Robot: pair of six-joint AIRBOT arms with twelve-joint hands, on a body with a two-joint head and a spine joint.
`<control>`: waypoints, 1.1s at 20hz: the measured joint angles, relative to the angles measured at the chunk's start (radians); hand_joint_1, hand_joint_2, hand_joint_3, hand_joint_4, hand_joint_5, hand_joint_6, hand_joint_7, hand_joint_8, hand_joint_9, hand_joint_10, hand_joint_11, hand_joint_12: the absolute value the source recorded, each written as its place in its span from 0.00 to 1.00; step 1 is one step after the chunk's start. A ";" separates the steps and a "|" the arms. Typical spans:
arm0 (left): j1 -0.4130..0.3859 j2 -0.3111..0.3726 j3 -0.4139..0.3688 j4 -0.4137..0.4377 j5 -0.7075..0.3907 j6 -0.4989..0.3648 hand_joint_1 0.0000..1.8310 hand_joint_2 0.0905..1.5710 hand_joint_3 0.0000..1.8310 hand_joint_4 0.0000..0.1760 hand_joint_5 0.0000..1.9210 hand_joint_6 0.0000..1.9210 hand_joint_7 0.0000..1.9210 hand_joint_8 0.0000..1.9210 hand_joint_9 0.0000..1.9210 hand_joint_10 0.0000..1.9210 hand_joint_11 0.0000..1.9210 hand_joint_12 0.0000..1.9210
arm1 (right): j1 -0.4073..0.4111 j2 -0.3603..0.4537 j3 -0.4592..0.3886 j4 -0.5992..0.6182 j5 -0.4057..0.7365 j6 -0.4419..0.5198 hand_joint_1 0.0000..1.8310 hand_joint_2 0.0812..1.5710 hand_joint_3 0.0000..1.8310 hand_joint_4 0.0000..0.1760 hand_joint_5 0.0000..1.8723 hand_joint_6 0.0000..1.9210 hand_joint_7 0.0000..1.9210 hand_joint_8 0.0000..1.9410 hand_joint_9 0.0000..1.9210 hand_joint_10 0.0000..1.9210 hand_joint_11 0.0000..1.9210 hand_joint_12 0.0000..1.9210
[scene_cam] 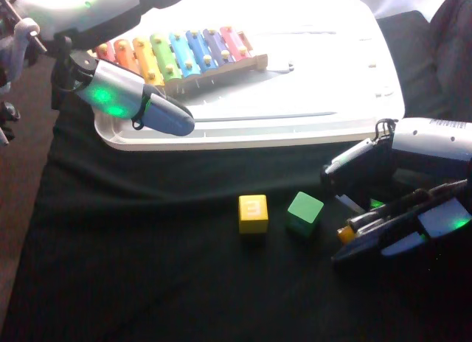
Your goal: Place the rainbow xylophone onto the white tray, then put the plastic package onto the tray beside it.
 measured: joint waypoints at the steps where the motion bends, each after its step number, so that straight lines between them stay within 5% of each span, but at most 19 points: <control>1: 0.000 0.000 0.000 0.000 0.000 0.000 0.38 0.42 0.00 0.63 0.00 0.00 0.00 0.00 0.00 0.00 0.00 0.00 | 0.000 0.000 0.000 0.000 0.000 0.000 0.94 0.66 0.01 0.71 0.44 1.00 0.57 1.00 0.66 1.00 0.68 1.00; 6: 0.000 0.000 0.000 -0.006 -0.001 0.000 0.38 0.41 0.00 0.51 0.00 0.00 0.00 0.00 0.00 0.00 0.00 0.00 | 0.000 0.000 -0.001 0.001 0.000 -0.001 0.92 0.65 0.01 0.63 0.42 1.00 0.57 1.00 0.66 1.00 0.69 1.00; 7: 0.000 0.000 0.000 -0.007 -0.001 0.000 0.38 0.41 0.00 0.60 0.00 0.00 0.00 0.00 0.00 0.00 0.00 0.00 | 0.000 0.000 -0.001 0.001 -0.001 0.000 0.92 0.66 0.01 0.60 0.42 1.00 0.56 1.00 0.65 1.00 0.67 1.00; 8: 0.003 0.000 0.000 -0.007 -0.003 0.000 0.36 0.42 0.00 0.36 0.00 0.00 0.00 0.00 0.00 0.00 0.00 0.00 | 0.000 0.000 -0.001 0.001 -0.001 0.000 0.92 0.67 0.01 0.64 0.42 1.00 0.56 1.00 0.64 1.00 0.65 1.00; 9: 0.004 0.000 0.000 -0.007 -0.003 0.000 0.36 0.41 0.00 0.62 0.00 0.00 0.00 0.00 0.00 0.00 0.00 0.00 | 0.000 0.000 -0.001 0.001 0.000 0.000 0.93 0.66 0.00 0.59 0.42 1.00 0.56 1.00 0.64 1.00 0.62 1.00; 10: 0.005 0.000 0.000 -0.006 -0.001 0.000 0.36 0.40 0.00 0.68 0.00 0.00 0.00 0.00 0.00 0.00 0.00 0.00 | 0.000 0.000 -0.001 0.002 -0.001 0.000 0.93 0.66 0.00 0.57 0.42 1.00 0.56 1.00 0.63 1.00 0.60 1.00; 11: 0.005 0.000 0.000 -0.007 -0.001 0.000 0.35 0.42 0.00 0.55 0.00 0.00 0.00 0.00 0.00 0.00 0.00 0.00 | 0.000 0.000 -0.001 0.003 -0.001 -0.001 0.94 0.66 0.00 0.58 0.41 1.00 0.56 1.00 0.64 1.00 0.64 1.00; 12: 0.005 0.000 0.000 -0.008 -0.002 0.000 0.35 0.41 0.00 0.62 0.00 0.00 0.00 0.00 0.00 0.00 0.00 0.00 | 0.000 0.000 -0.001 0.003 -0.001 -0.001 0.93 0.66 0.00 0.64 0.38 1.00 0.54 1.00 0.62 1.00 0.63 1.00; 13: 0.005 0.000 0.000 -0.007 -0.002 0.000 0.35 0.41 0.00 0.57 0.00 0.00 0.00 0.00 0.00 0.00 0.00 0.00 | 0.000 0.000 -0.001 0.003 -0.001 -0.001 0.93 0.67 0.01 0.60 0.36 1.00 0.53 1.00 0.60 1.00 0.58 1.00; 16: 0.005 0.000 0.000 -0.008 -0.003 0.000 0.37 0.41 0.00 0.67 0.00 0.00 0.00 0.00 0.00 0.00 0.00 0.00 | 0.000 0.007 -0.005 0.000 0.000 -0.002 0.93 0.67 0.00 0.62 0.38 1.00 0.56 1.00 0.67 1.00 0.69 1.00; 17: 0.005 0.000 0.000 -0.007 -0.002 0.000 0.36 0.41 0.00 0.54 0.00 0.00 0.00 0.00 0.00 0.00 0.00 0.00 | 0.000 0.015 -0.007 -0.008 0.002 -0.003 0.91 0.68 0.00 0.90 0.38 1.00 0.56 1.00 0.66 1.00 0.67 1.00; 18: 0.005 0.000 0.000 -0.008 0.000 0.000 0.36 0.42 0.00 0.47 0.00 0.00 0.00 0.00 0.00 0.00 0.00 0.00 | 0.000 0.024 -0.009 -0.009 0.002 -0.003 0.91 0.67 0.00 0.94 0.38 1.00 0.53 1.00 0.64 1.00 0.67 1.00; 19: 0.011 -0.001 0.000 -0.011 -0.005 0.000 0.36 0.41 0.00 0.84 0.00 0.00 0.00 0.00 0.00 0.00 0.00 0.00 | 0.004 0.043 -0.011 -0.008 0.003 -0.004 0.91 0.67 0.00 0.89 0.36 1.00 0.51 1.00 0.64 1.00 0.70 1.00; 20: 0.011 -0.002 0.000 -0.010 -0.001 0.000 0.36 0.41 0.00 0.84 0.00 0.00 0.00 0.00 0.00 0.00 0.00 0.00 | 0.006 0.049 -0.011 -0.008 0.005 -0.004 0.91 0.67 0.00 0.89 0.36 1.00 0.51 1.00 0.64 1.00 0.70 1.00; 22: 0.013 -0.004 0.000 -0.010 0.003 0.000 0.37 0.41 0.00 0.66 0.00 0.00 0.00 0.00 0.00 0.00 0.00 0.00 | 0.024 0.061 -0.013 -0.009 0.005 -0.006 0.91 0.67 0.00 0.79 0.36 1.00 0.50 1.00 0.62 1.00 0.68 1.00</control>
